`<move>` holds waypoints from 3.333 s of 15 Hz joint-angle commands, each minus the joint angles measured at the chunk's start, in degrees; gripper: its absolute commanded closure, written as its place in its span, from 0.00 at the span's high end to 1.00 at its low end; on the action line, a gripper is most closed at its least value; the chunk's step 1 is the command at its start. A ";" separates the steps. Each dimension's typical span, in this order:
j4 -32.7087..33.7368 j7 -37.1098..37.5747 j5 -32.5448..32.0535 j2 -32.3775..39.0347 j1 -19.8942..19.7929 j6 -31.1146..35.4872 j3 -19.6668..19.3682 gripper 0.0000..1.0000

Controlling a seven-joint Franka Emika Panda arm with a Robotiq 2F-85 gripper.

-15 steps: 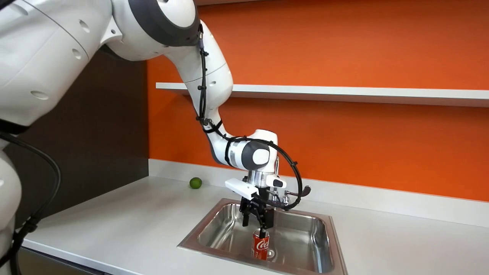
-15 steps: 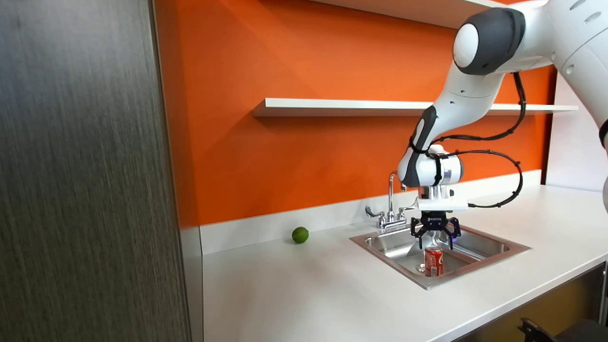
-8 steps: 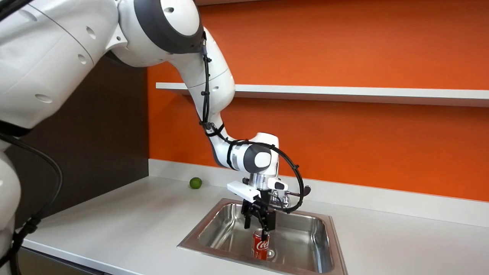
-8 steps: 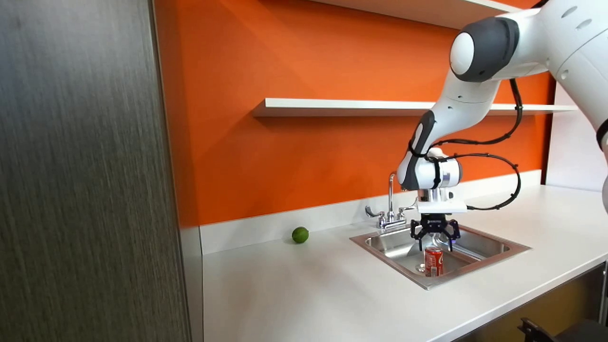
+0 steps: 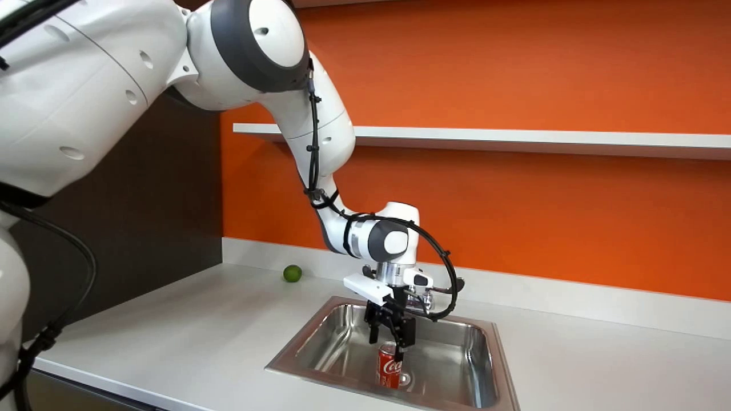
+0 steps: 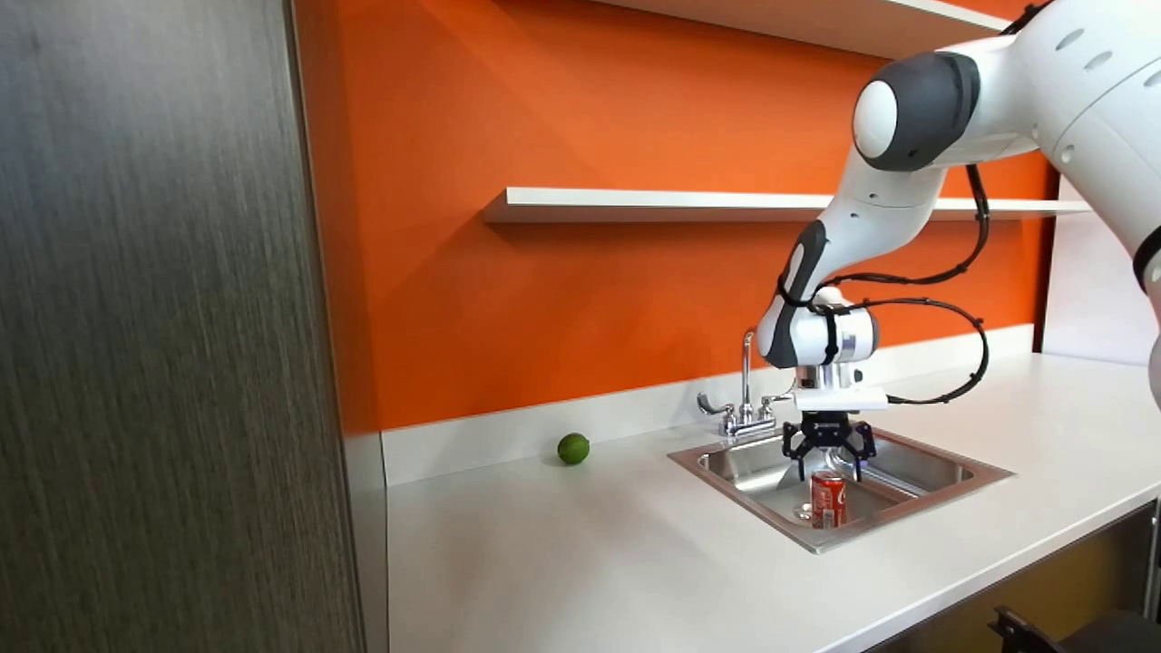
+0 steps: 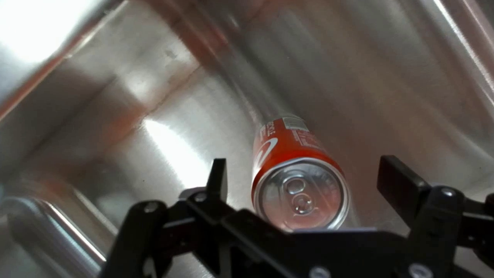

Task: Remove the can from the sink

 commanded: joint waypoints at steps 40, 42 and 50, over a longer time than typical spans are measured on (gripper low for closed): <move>-15.02 3.02 -5.22 -21.49 3.37 -5.98 -0.64 0.38; -19.08 4.42 -7.65 -25.66 4.83 -5.70 -0.48 0.38; -27.80 9.76 -15.72 -36.90 10.12 -6.28 4.11 0.38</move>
